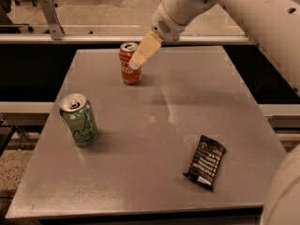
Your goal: Move coke can near rxbar chocolate
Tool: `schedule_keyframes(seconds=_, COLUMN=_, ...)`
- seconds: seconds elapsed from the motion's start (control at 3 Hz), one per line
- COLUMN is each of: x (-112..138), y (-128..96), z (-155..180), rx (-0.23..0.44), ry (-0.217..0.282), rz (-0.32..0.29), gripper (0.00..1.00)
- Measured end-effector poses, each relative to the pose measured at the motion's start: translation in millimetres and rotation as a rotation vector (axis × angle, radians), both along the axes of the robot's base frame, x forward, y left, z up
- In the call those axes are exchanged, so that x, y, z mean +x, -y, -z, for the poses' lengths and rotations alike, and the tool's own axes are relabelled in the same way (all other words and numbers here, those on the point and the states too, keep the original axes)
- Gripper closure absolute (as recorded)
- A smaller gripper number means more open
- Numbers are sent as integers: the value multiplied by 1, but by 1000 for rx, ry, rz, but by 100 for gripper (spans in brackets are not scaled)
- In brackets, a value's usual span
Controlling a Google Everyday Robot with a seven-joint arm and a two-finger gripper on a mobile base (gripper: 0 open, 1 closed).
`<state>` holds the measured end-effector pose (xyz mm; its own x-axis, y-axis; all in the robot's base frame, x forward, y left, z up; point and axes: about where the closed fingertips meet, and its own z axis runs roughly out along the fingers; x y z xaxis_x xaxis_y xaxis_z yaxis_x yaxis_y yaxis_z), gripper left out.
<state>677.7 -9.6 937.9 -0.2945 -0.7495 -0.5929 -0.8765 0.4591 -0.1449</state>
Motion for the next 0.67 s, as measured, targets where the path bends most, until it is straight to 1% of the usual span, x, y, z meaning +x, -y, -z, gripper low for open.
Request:
schedule_keyframes(seconds=0.33, x=10, y=-19, z=10, rx=34, ry=-26, rz=2, gripper=0)
schedule_keyframes(seconds=0.67, x=18, y=-32, z=22, rx=53, ry=-47, rz=3, gripper=0)
